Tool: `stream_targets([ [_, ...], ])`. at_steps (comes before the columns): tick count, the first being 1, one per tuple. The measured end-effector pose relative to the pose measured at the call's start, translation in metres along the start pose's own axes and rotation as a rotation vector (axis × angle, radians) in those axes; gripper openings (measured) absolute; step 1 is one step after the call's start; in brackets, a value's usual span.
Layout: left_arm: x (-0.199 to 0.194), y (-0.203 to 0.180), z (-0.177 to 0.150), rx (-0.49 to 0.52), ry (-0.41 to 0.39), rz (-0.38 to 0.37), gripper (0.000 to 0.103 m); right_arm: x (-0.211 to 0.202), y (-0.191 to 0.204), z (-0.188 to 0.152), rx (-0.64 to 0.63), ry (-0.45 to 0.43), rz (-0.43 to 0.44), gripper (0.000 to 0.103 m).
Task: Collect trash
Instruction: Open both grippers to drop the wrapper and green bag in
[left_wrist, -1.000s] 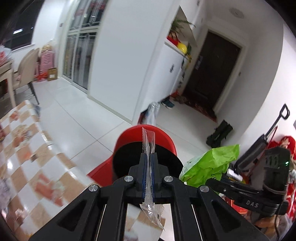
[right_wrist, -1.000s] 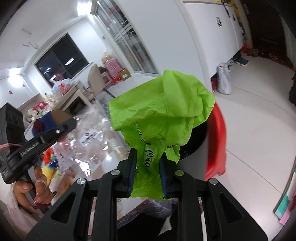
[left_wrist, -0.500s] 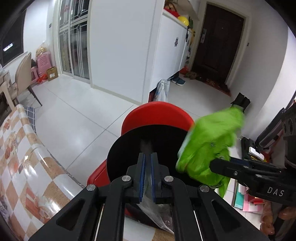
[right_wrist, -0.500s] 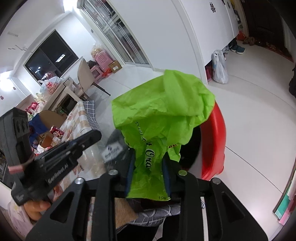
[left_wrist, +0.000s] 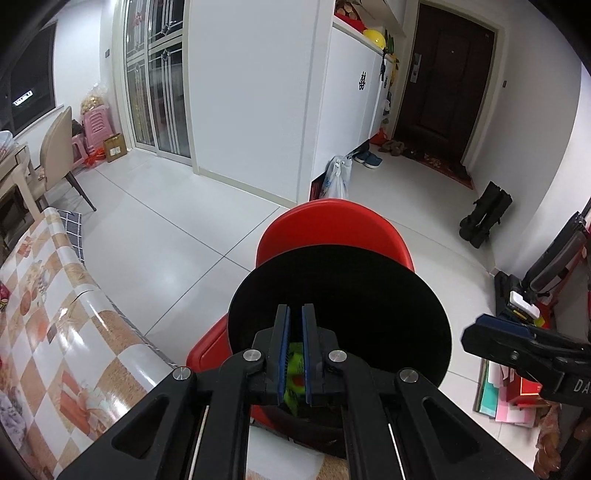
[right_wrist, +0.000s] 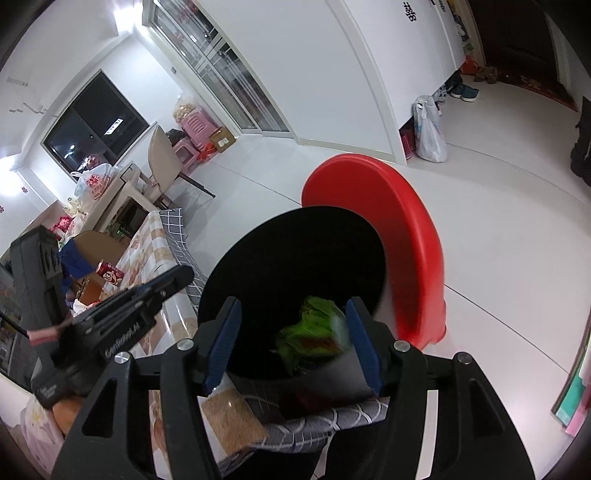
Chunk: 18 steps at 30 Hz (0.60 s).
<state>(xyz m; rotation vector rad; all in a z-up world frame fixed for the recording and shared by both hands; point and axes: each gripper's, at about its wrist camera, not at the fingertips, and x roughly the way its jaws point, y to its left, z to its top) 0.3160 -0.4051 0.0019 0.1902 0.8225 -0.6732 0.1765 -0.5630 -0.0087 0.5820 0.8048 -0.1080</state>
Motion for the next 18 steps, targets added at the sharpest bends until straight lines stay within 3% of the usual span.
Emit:
stream_targets([
  [4, -0.023, 0.004, -0.002, -0.018, -0.04, 0.038, 0.103, -0.015, 0.001, -0.004, 0.011, -0.02, -0.002, 0.066],
  [5, -0.035, 0.006, -0.004, -0.025, -0.095, 0.054, 0.103, -0.017, 0.002, -0.005, 0.011, -0.022, -0.001, 0.067],
  [10, -0.065, 0.014, -0.015, -0.016, -0.109, 0.082, 0.103, -0.027, 0.016, -0.012, -0.005, -0.027, 0.001, 0.075],
  [13, -0.087, 0.023, -0.028, -0.028, -0.131, 0.101, 0.103, -0.031, 0.029, -0.019, -0.022, -0.027, 0.004, 0.083],
  [15, -0.103, 0.031, -0.039, -0.038, -0.139, 0.12, 0.103, -0.033, 0.038, -0.022, -0.036, -0.029, 0.006, 0.1],
  [18, -0.13, 0.046, -0.062, -0.048, -0.158, 0.149, 0.103, -0.039, 0.056, -0.032, -0.073, -0.06, 0.01, 0.103],
])
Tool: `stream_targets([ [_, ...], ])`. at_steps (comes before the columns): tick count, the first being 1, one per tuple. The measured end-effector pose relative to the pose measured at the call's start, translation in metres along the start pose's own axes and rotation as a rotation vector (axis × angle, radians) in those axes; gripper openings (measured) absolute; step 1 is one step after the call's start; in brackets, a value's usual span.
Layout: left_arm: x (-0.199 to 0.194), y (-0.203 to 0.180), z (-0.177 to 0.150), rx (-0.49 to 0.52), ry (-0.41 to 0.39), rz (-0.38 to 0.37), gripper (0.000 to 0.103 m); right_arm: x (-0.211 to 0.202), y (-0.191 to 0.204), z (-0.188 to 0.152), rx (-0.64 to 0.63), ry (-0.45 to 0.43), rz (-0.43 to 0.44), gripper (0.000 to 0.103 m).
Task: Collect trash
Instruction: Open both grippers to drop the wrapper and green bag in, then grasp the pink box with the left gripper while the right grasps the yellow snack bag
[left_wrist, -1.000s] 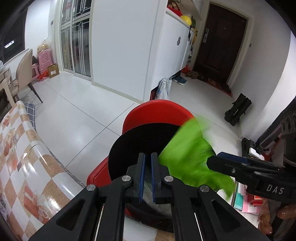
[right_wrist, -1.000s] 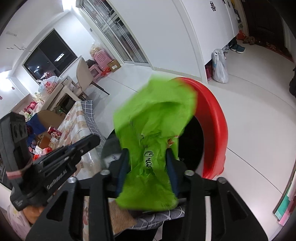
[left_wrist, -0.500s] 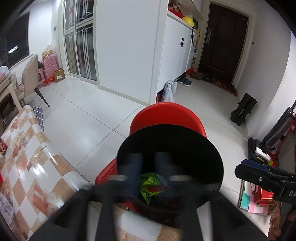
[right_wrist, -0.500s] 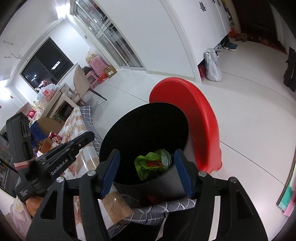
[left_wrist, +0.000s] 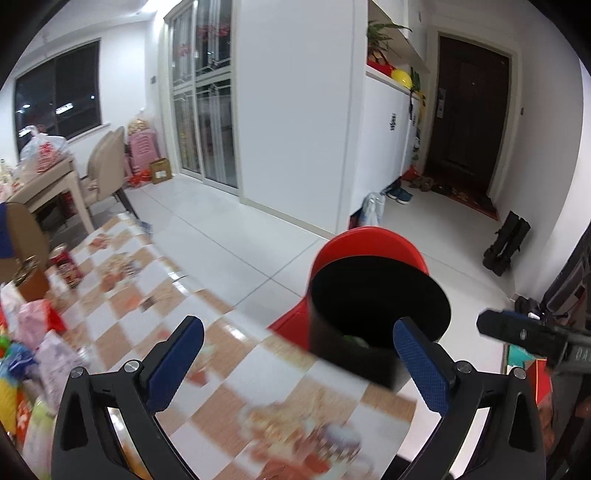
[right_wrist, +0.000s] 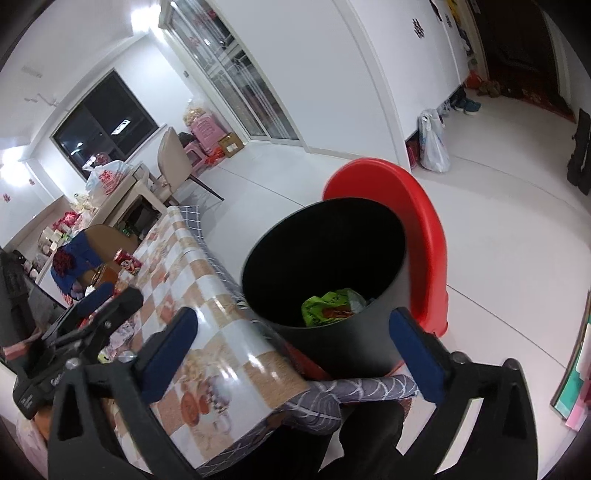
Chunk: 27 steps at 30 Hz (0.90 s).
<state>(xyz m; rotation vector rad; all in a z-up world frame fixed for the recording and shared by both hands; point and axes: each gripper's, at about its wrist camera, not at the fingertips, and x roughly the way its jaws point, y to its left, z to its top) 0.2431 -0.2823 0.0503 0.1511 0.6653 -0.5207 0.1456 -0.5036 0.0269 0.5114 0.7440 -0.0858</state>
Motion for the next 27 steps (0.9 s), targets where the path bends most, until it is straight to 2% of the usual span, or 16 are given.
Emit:
stream_targets([
  [3, -0.022, 0.019, -0.02, -0.011, 0.004, 0.033, 0.103, -0.001, 0.024, -0.009, -0.062, 0.014, 0.01, 0.103],
  [10, -0.059, 0.091, -0.08, -0.06, 0.067, 0.157, 0.103, 0.017, 0.077, -0.043, -0.146, 0.142, 0.05, 0.103],
  [18, -0.09, 0.198, -0.142, -0.207, 0.129, 0.321, 0.103, 0.046, 0.144, -0.093, -0.25, 0.269, 0.096, 0.103],
  [22, -0.092, 0.239, -0.163, -0.277, 0.172, 0.304, 0.103, 0.063, 0.175, -0.112, -0.295, 0.322, 0.108, 0.103],
  [27, -0.071, 0.252, -0.174, -0.273, 0.234, 0.272, 0.103, 0.088, 0.21, -0.129, -0.322, 0.378, 0.124, 0.103],
])
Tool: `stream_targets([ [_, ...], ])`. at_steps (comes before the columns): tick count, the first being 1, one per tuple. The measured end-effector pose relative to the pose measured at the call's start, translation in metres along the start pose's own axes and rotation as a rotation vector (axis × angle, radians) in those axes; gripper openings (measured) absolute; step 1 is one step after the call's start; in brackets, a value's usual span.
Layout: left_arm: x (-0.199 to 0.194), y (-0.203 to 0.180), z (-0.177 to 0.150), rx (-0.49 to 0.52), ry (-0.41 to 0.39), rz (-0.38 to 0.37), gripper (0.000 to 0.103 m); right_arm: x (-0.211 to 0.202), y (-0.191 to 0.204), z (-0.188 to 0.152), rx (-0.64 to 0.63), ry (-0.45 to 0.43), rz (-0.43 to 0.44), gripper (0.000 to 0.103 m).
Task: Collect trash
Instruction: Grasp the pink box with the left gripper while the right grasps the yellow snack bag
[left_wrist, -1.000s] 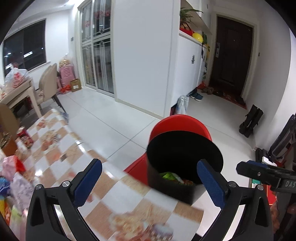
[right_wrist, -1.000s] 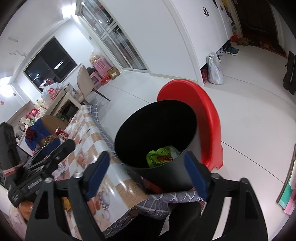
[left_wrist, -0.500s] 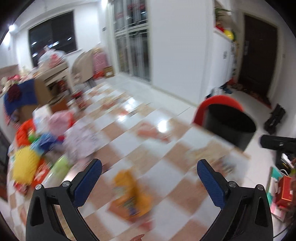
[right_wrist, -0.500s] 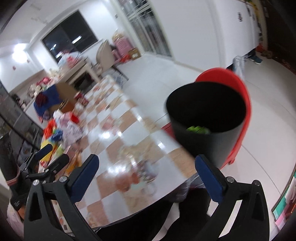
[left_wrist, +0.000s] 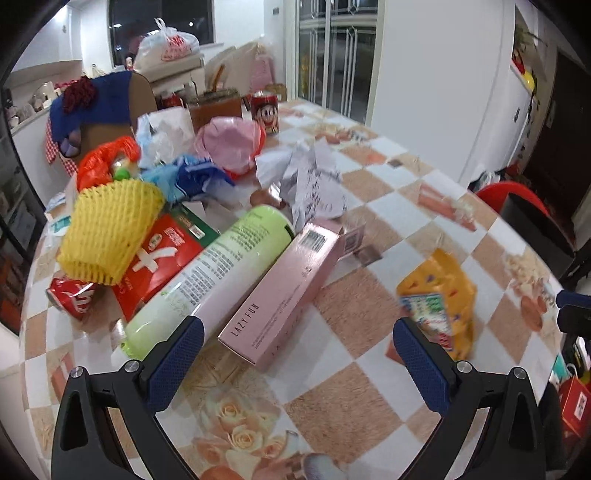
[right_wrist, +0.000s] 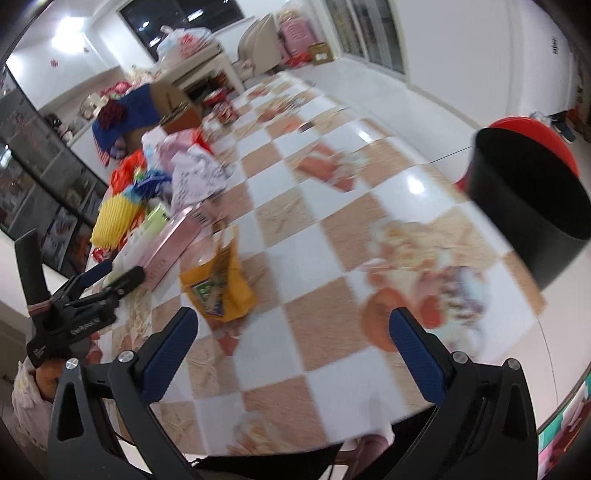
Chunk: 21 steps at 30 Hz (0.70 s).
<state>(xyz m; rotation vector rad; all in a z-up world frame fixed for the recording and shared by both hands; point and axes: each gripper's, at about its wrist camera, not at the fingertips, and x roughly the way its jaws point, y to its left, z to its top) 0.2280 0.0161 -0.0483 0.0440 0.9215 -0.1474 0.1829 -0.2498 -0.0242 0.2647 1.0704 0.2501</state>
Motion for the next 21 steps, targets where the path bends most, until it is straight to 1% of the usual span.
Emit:
stream_targets([
  [2, 0.007, -0.003, 0.002, 0.002, 0.015, -0.023, 0.103, 0.012, 0.013, 0.003, -0.003, 0.017, 0.023, 0.103],
  [4, 0.014, -0.003, 0.004, 0.004, 0.026, -0.036, 0.103, 0.023, 0.024, 0.007, -0.012, 0.029, 0.034, 0.1],
  [6, 0.02, -0.003, 0.007, 0.007, 0.037, -0.033, 0.103, 0.036, 0.034, 0.011, -0.018, 0.049, 0.047, 0.094],
  [8, 0.024, -0.001, 0.009, 0.005, 0.043, -0.033, 0.103, 0.046, 0.039, 0.015, -0.012, 0.064, 0.06, 0.091],
  [10, 0.029, 0.001, 0.012, -0.001, 0.049, -0.039, 0.103, 0.056, 0.039, 0.017, 0.006, 0.081, 0.061, 0.084],
  [12, 0.034, 0.003, 0.015, -0.01, 0.059, -0.044, 0.103, 0.067, 0.038, 0.019, 0.03, 0.103, 0.068, 0.073],
  [13, 0.038, 0.004, 0.016, -0.015, 0.069, -0.048, 0.103, 0.069, 0.036, 0.019, 0.039, 0.11, 0.073, 0.071],
  [15, 0.044, 0.003, 0.018, -0.021, 0.081, -0.053, 0.103, 0.077, 0.033, 0.02, 0.061, 0.129, 0.087, 0.063],
  [16, 0.047, 0.002, 0.02, -0.02, 0.084, -0.055, 0.103, 0.08, 0.033, 0.019, 0.067, 0.137, 0.09, 0.06],
  [18, 0.051, -0.001, 0.022, -0.013, 0.088, -0.054, 0.103, 0.081, 0.033, 0.017, 0.061, 0.144, 0.089, 0.048],
  [21, 0.058, -0.004, 0.026, -0.015, 0.099, -0.048, 0.103, 0.08, 0.033, 0.015, 0.041, 0.146, 0.078, 0.041],
])
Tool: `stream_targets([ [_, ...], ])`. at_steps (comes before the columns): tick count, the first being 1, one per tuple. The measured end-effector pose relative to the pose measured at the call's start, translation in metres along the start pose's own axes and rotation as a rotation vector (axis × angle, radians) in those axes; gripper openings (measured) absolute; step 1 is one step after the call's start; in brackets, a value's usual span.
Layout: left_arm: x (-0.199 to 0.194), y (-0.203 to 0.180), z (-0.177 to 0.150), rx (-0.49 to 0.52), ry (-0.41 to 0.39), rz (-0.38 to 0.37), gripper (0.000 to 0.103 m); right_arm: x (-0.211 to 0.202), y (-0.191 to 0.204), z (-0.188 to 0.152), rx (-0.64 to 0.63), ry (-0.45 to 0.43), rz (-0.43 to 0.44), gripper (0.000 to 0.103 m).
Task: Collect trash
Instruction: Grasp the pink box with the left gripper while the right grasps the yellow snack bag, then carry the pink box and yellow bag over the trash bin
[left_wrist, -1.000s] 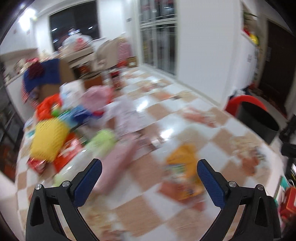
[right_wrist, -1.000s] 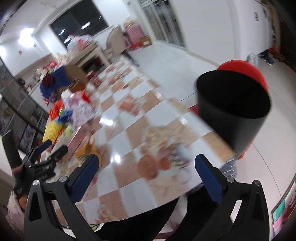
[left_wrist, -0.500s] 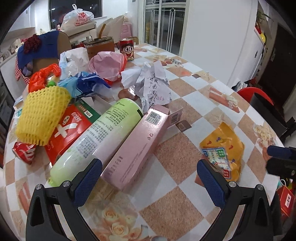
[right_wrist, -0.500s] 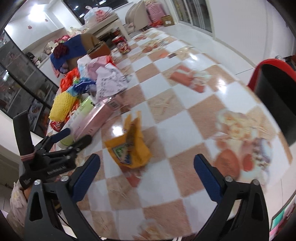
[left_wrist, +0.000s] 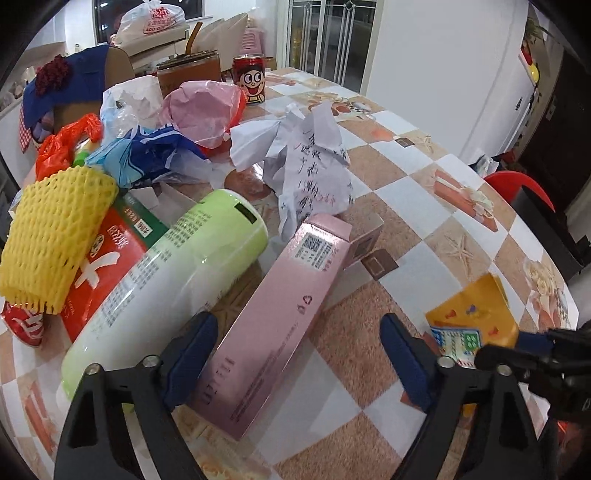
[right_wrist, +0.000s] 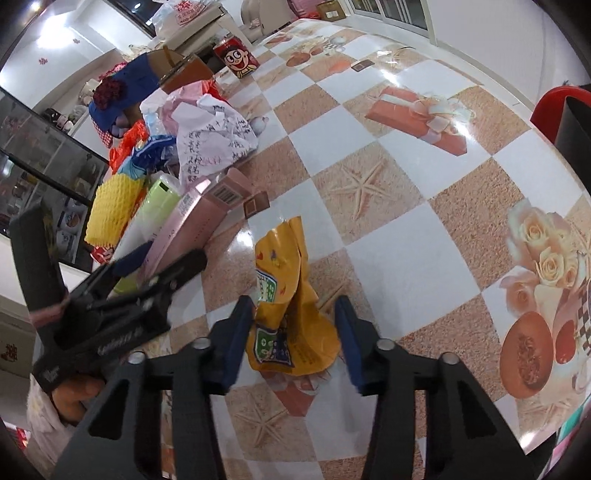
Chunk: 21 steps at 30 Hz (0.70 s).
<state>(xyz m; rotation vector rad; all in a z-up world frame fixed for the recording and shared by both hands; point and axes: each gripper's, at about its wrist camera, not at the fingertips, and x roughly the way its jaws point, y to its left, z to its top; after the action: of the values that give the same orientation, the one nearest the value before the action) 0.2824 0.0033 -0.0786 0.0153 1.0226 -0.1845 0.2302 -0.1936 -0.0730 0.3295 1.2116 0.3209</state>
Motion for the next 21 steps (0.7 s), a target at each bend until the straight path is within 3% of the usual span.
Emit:
stream_targets([
  [6, 0.007, -0.006, -0.002, 0.023, 0.028, -0.016, 0.103, -0.005, -0.007, -0.004, 0.014, 0.007, 0.017, 0.038],
  [8, 0.004, -0.009, -0.005, 0.035, 0.022, -0.027, 0.103, -0.008, -0.009, -0.006, 0.009, 0.005, 0.018, 0.028],
  [12, -0.009, -0.016, -0.013, 0.049, -0.005, -0.042, 0.103, -0.017, -0.009, -0.009, -0.015, -0.007, 0.023, 0.02],
  [21, -0.049, -0.036, -0.023, 0.07, -0.075, -0.117, 0.103, -0.055, -0.029, -0.018, -0.006, -0.077, 0.04, 0.019],
])
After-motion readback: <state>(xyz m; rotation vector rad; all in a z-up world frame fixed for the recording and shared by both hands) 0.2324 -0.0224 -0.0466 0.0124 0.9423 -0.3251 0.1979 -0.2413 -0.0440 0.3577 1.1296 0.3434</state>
